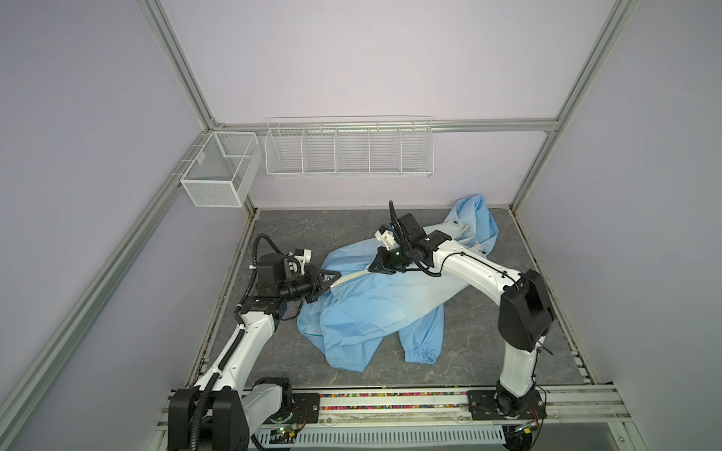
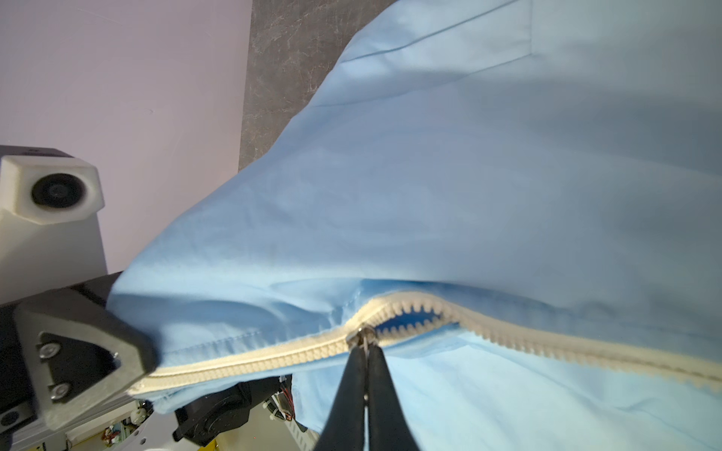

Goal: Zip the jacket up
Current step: 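Pull the slider toward the collar with the right gripper while left holds hem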

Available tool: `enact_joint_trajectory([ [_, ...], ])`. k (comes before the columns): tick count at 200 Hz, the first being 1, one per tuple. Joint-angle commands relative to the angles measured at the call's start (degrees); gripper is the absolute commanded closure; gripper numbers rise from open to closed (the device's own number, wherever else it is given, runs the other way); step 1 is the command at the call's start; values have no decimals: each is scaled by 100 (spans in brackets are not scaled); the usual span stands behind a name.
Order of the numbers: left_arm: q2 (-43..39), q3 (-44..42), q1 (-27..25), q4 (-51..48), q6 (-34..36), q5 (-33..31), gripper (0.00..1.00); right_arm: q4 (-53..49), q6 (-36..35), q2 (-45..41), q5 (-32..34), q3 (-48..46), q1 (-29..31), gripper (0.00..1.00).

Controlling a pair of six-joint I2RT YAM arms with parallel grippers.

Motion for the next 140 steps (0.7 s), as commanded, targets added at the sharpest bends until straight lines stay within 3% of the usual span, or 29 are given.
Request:
enact_joint_trajectory([
  [1,-147,297,91,-322,306,-193,100,-296,-139,-152,412,96,-184,93],
  [104,296,1470,91,-1930,1413,-1295,100,-314,-103,-220,276,177,-310,93],
  [140,671,2043,88,-2099,1593,-1325,100,-221,-8,-255,200,187,-413,93],
])
